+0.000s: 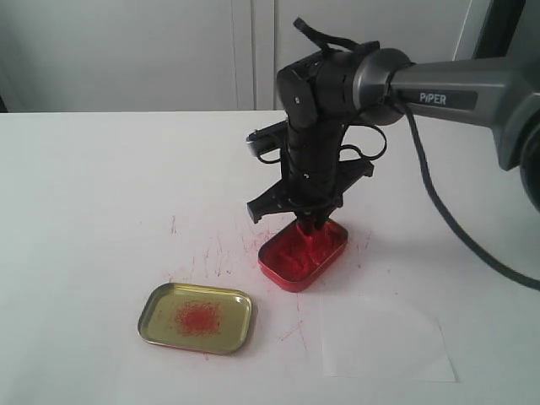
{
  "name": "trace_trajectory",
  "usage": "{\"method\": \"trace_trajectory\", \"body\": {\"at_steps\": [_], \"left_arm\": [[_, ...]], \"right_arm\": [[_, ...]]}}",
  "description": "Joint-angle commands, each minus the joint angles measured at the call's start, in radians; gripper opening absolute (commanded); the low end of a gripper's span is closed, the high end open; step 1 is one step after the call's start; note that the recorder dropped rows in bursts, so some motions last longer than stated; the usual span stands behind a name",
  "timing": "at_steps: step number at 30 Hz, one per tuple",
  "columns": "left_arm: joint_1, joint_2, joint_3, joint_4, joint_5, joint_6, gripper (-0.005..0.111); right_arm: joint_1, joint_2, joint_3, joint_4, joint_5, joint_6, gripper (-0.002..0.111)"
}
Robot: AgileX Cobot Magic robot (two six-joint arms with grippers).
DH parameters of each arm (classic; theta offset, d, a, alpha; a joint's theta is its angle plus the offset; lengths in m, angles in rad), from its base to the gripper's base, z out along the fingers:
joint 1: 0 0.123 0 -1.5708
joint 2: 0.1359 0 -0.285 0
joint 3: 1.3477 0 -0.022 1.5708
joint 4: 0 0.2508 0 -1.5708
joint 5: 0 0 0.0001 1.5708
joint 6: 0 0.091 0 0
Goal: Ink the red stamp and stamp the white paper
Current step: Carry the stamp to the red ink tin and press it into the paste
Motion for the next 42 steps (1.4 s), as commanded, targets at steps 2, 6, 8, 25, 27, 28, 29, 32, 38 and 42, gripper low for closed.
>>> {"method": "trace_trajectory", "body": {"at_steps": [2, 6, 8, 25, 27, 28, 29, 32, 38, 42], "left_arm": [[-0.003, 0.000, 0.002, -0.006, -0.001, -0.004, 0.000], [-0.003, 0.000, 0.002, -0.006, -0.001, -0.004, 0.000], [-0.003, 0.000, 0.002, -0.006, -0.001, -0.004, 0.000], [-0.003, 0.000, 0.002, -0.006, -0.001, -0.004, 0.000], [-0.003, 0.000, 0.002, -0.006, -0.001, -0.004, 0.000], [-0.003, 0.000, 0.002, -0.006, -0.001, -0.004, 0.000], [-0.003, 0.000, 0.002, -0.006, -0.001, -0.004, 0.000], [-0.003, 0.000, 0.002, -0.006, -0.001, -0.004, 0.000], [-0.003, 0.000, 0.002, -0.006, -0.001, -0.004, 0.000], [-0.003, 0.000, 0.002, -0.006, -0.001, -0.004, 0.000]], "right_arm": [[-0.010, 0.073, 0.004, -0.005, 0.000, 0.006, 0.000], [-0.010, 0.126, 0.004, -0.005, 0.029, 0.006, 0.000], [-0.010, 0.133, 0.004, -0.005, 0.031, 0.006, 0.000], [-0.010, 0.189, 0.004, -0.005, 0.052, 0.006, 0.000], [-0.010, 0.189, 0.004, -0.005, 0.050, 0.004, 0.000], [-0.010, 0.184, 0.004, -0.009, 0.050, 0.004, 0.000], [-0.010, 0.182, 0.004, -0.011, 0.050, 0.004, 0.000], [-0.010, 0.163, 0.004, -0.011, 0.050, 0.004, 0.000], [-0.010, 0.100, 0.004, -0.009, 0.045, 0.006, 0.000], [-0.010, 0.054, 0.004, 0.003, 0.041, 0.006, 0.000]]}}
